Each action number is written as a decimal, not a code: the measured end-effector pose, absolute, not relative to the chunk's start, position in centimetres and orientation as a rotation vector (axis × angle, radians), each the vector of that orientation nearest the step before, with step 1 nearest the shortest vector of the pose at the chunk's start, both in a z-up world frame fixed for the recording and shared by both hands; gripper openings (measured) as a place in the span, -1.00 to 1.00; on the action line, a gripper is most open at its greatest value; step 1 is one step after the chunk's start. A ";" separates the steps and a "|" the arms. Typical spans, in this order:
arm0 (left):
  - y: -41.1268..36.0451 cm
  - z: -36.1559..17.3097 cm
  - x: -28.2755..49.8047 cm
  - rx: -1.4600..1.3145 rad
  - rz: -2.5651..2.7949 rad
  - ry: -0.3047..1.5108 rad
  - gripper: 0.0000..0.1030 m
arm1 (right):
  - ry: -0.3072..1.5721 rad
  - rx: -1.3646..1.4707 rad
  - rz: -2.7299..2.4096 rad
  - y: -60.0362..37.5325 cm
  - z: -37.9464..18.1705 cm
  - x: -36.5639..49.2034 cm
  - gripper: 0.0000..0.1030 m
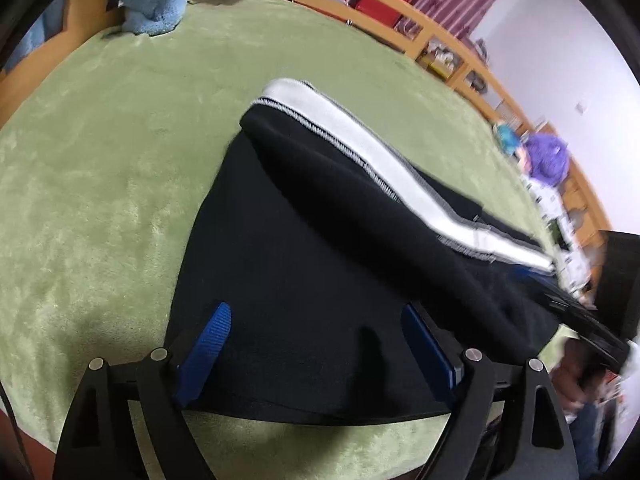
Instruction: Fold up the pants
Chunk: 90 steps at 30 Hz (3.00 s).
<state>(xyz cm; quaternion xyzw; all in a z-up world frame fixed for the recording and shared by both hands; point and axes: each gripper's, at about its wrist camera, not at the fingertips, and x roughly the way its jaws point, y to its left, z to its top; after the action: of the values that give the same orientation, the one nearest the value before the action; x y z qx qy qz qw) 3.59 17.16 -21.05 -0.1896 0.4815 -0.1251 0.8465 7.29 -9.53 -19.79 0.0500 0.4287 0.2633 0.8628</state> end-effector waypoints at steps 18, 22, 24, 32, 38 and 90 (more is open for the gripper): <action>20.2 -23.8 5.5 -0.393 -0.124 1.120 0.68 | 1.044 0.193 0.479 -12.1 -23.8 18.7 -0.76; 20.6 -23.9 4.3 -0.419 -0.141 1.081 0.68 | 1.029 0.249 0.490 -13.4 -22.4 15.1 -0.18; 21.1 -24.0 3.7 -0.449 -0.150 1.067 0.68 | 1.003 0.257 0.499 -13.6 -21.8 12.6 0.13; 23.2 -25.7 2.8 -0.693 -0.180 0.945 0.70 | 1.004 0.167 0.513 -12.6 -26.5 6.5 -0.02; 21.4 -25.8 3.0 -0.679 -0.214 0.950 0.67 | 0.954 0.202 0.460 -13.2 -24.1 5.2 -0.04; -11.5 -15.5 5.1 0.025 -0.250 1.019 0.09 | 0.840 0.308 0.147 -39.4 -17.9 -1.9 -0.59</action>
<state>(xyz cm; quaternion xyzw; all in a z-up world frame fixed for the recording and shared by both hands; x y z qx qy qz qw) 5.13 -11.53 -15.53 0.0118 0.4866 -0.1193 0.8654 -1.88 -39.40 -17.92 0.1488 0.4056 0.0709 0.8991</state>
